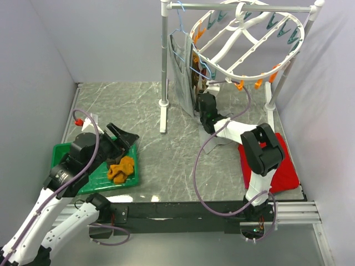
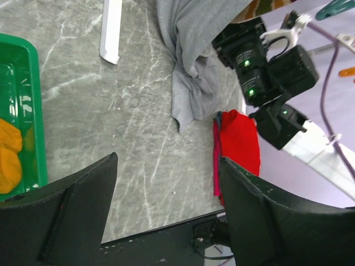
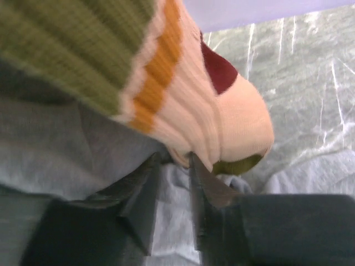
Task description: Remove the socks clipped to the hanger
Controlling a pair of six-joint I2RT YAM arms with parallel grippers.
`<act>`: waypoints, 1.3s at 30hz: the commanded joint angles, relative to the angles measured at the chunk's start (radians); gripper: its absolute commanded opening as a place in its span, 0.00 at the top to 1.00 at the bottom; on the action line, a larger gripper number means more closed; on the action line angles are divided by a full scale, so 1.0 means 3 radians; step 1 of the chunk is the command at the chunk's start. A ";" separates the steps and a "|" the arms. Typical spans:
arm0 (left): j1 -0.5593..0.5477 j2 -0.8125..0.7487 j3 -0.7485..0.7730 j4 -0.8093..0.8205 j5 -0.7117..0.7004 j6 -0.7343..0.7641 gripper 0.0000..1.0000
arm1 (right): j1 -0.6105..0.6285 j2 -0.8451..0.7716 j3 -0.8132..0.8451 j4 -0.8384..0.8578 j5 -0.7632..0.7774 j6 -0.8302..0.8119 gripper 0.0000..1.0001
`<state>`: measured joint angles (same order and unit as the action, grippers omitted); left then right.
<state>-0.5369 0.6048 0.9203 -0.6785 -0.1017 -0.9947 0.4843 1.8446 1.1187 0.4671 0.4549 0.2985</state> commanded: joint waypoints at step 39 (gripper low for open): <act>-0.0363 0.0479 -0.0281 0.1270 0.1198 -0.0192 0.19 | -0.0233 -0.1543 -0.0896 -0.0837 -0.1220 0.0831 0.55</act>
<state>-0.6376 0.7567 0.8410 -0.3347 0.2573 -1.0420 0.4374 1.2755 0.7864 0.1249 0.1028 0.5568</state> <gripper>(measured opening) 0.811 0.331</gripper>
